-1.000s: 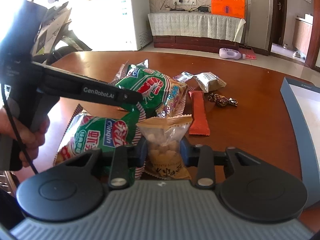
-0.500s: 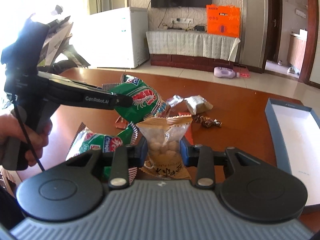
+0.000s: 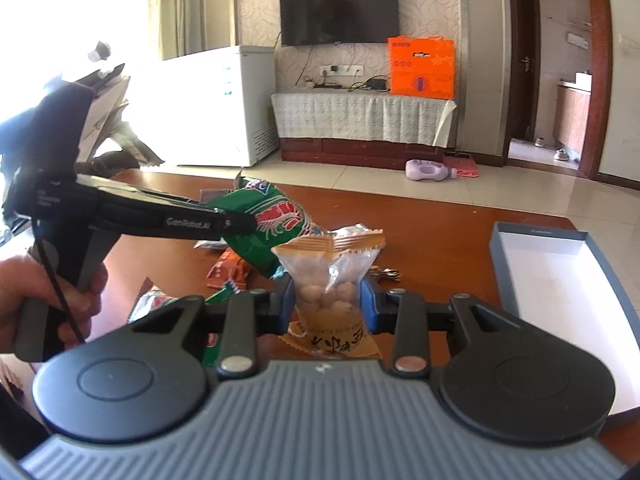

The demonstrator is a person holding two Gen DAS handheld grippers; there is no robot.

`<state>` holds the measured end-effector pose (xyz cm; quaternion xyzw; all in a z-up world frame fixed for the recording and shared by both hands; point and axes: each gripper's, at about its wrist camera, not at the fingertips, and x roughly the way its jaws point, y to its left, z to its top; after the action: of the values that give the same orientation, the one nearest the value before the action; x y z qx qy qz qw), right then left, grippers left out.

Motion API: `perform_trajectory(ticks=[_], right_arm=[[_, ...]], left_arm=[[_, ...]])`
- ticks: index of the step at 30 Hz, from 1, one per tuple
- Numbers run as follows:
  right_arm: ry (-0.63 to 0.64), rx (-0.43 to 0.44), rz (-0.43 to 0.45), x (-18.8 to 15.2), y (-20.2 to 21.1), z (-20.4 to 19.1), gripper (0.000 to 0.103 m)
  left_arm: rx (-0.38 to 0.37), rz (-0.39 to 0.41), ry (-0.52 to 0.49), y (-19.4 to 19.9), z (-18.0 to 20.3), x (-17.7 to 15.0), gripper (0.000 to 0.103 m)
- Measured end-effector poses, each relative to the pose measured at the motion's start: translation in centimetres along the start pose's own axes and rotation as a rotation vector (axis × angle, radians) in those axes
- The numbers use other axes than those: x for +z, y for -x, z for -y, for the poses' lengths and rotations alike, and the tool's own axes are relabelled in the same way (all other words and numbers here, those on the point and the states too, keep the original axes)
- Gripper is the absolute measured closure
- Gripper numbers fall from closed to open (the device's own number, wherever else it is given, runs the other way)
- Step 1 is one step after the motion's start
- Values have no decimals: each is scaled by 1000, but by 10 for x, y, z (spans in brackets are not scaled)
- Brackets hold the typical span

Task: Organize snacks
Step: 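Carry both held bags over the white box with both tools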

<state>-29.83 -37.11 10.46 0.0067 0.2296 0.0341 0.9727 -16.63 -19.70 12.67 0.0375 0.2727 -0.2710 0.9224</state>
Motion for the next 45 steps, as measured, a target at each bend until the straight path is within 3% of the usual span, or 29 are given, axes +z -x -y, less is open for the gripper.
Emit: perform_trajectory(ticks=[14,24,35,45], right_arm=[[-39,-75,41,-7,26,38,66],[-115,-166,57,-15,39,86,66],[-229,-296,-1,-30,36,149,66],[-258,-347,-81,-38,10,184,66]], left_arm=[[-79,31,-19,-10,56,14,76],[-152,55,-60,-27,117,29,76],[-272,72,-50,-70,196,66,78],[-280,-6,-121,-149,280,65,78]])
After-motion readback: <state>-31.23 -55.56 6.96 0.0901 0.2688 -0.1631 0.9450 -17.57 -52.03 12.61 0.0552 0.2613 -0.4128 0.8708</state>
